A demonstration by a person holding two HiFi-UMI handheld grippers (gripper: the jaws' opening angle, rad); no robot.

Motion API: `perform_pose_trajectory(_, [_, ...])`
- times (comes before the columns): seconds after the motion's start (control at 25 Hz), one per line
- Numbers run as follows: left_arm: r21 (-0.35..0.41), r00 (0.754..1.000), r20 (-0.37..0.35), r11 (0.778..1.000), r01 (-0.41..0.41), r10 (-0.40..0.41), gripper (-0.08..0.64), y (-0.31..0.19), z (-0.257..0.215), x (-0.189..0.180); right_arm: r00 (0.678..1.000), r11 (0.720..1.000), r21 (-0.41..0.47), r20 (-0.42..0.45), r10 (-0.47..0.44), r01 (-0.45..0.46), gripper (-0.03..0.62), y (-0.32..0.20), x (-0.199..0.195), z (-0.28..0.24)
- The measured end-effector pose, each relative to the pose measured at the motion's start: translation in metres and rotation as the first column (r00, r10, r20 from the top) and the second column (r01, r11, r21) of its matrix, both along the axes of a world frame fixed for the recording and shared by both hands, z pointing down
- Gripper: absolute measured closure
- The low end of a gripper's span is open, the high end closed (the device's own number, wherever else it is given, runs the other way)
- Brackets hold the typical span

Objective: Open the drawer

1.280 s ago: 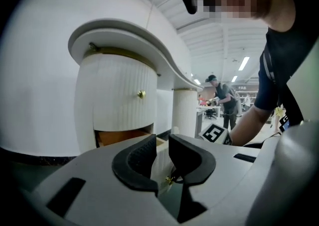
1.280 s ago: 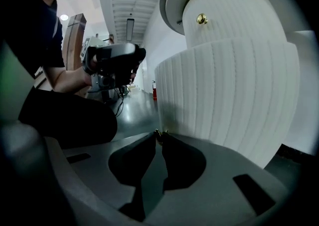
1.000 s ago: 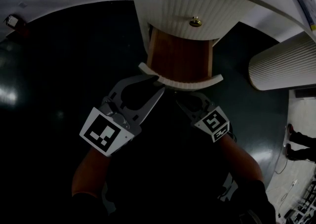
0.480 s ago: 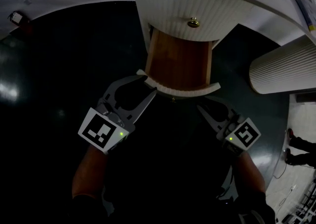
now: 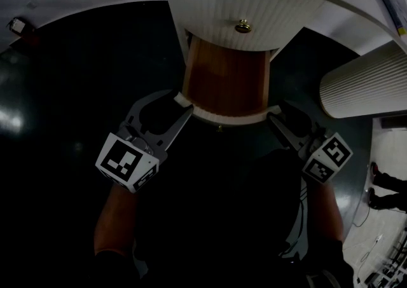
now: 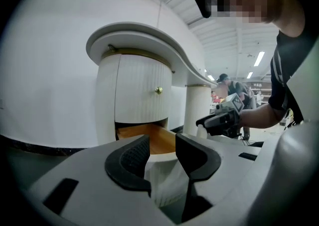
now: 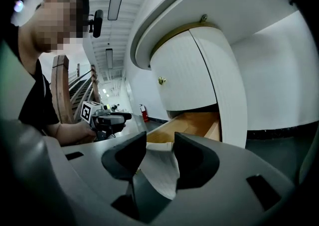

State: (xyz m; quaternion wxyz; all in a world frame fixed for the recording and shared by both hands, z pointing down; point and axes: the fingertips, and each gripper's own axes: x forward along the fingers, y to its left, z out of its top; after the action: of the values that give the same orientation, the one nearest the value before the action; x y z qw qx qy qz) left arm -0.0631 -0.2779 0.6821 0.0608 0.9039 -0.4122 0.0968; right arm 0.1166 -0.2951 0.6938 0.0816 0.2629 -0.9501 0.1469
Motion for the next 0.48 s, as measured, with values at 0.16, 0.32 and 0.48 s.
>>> perform_pose_trajectory(0.16, [-0.016, 1.000, 0.001, 0.999, -0.031, 0.031, 0.396, 0.008, 0.005, 0.002, 1.000, 1.000, 0.015, -0.025, -0.010, 0.011, 0.457, 0.008, -0.006, 0.002])
perform_pose_trajectory(0.32, [-0.032, 0.999, -0.007, 0.998, -0.053, 0.053, 0.396, 0.014, 0.006, 0.001, 0.997, 0.999, 0.000, -0.052, -0.054, 0.054, 0.457, 0.022, -0.006, 0.004])
perform_pose_trajectory(0.48, [-0.041, 0.997, -0.033, 0.997, -0.066, 0.065, 0.396, 0.021, -0.003, 0.003, 0.997, 0.998, -0.032, -0.058, -0.054, 0.052, 0.457, 0.034, -0.004, 0.007])
